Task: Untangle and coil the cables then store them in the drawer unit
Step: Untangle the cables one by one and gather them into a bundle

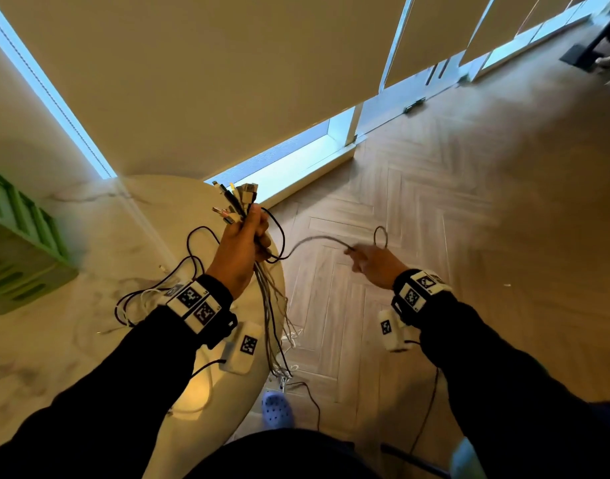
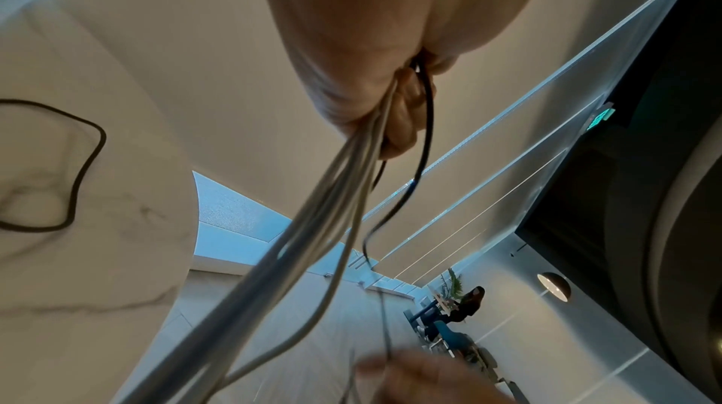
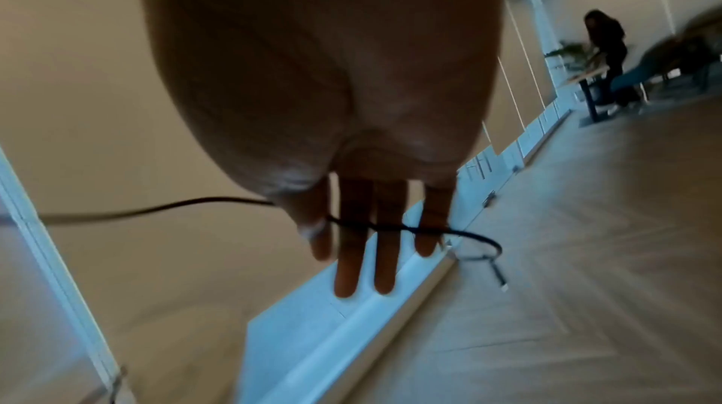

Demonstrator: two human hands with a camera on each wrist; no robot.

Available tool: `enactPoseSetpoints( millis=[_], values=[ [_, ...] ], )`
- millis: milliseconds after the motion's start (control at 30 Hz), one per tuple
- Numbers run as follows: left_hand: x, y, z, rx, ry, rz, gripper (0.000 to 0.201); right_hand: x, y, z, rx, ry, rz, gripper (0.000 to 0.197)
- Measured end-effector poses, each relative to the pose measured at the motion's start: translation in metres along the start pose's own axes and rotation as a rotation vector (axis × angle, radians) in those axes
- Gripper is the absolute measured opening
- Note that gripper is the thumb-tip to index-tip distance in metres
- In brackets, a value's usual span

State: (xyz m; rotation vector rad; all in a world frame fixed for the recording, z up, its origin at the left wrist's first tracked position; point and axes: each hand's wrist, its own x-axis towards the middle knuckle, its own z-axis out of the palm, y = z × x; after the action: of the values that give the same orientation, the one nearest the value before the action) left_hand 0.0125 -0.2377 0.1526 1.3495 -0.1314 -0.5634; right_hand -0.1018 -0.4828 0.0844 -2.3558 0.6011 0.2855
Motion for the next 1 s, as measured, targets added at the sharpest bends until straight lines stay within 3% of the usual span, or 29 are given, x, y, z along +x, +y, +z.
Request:
enactPoseSetpoints(
  millis=[67, 100, 133, 267, 333, 433, 533, 667, 800, 867, 933, 1000],
  values=[
    [-0.001, 0.000, 0.003, -0.050, -0.007, -0.015, 0.038, 0.000, 0.016, 0.013, -0.255, -0.165, 0.154, 0.038],
    [-0.001, 0.000, 0.005, -0.072, -0.019, -0.023, 0.037, -0.004, 0.014, 0.021, -0.308, -0.181, 0.172, 0.048],
    [-0.002, 0.000, 0.006, -0.097, -0.029, -0.033, 0.036, -0.008, 0.007, 0.028, -0.300, -0.163, 0.131, 0.056],
    [-0.005, -0.002, 0.008, -0.142, -0.064, -0.056, 0.032, -0.029, -0.047, 0.047, -0.018, -0.132, -0.296, 0.073],
    [-0.005, -0.002, 0.007, -0.119, -0.069, -0.053, 0.032, -0.031, -0.068, 0.057, 0.011, -0.117, -0.370, 0.074],
    [-0.004, -0.001, 0.006, -0.078, -0.049, -0.046, 0.031, -0.027, -0.083, 0.068, 0.144, -0.081, -0.386, 0.069],
    [-0.004, -0.001, 0.005, -0.058, -0.004, -0.034, 0.017, -0.025, -0.085, 0.071, 0.382, -0.154, -0.392, 0.048],
    [0.000, -0.002, -0.002, -0.004, 0.030, 0.026, 0.023, -0.021, -0.078, 0.070, 0.228, 0.085, -0.526, 0.025],
    [0.010, -0.002, -0.012, -0.024, 0.099, 0.038, 0.031, -0.013, -0.054, 0.040, 0.274, 0.209, -0.367, 0.022],
    [0.011, 0.000, -0.016, -0.076, 0.124, 0.042, 0.035, -0.003, -0.023, 0.029, 0.176, 0.170, -0.209, 0.024],
    [0.012, 0.003, -0.020, -0.170, 0.073, 0.034, 0.039, 0.002, 0.011, 0.026, -0.024, -0.052, 0.011, 0.024],
    [0.013, 0.007, -0.021, -0.235, 0.003, 0.008, 0.039, 0.001, 0.032, 0.027, -0.303, -0.396, 0.220, 0.029]
  ],
)
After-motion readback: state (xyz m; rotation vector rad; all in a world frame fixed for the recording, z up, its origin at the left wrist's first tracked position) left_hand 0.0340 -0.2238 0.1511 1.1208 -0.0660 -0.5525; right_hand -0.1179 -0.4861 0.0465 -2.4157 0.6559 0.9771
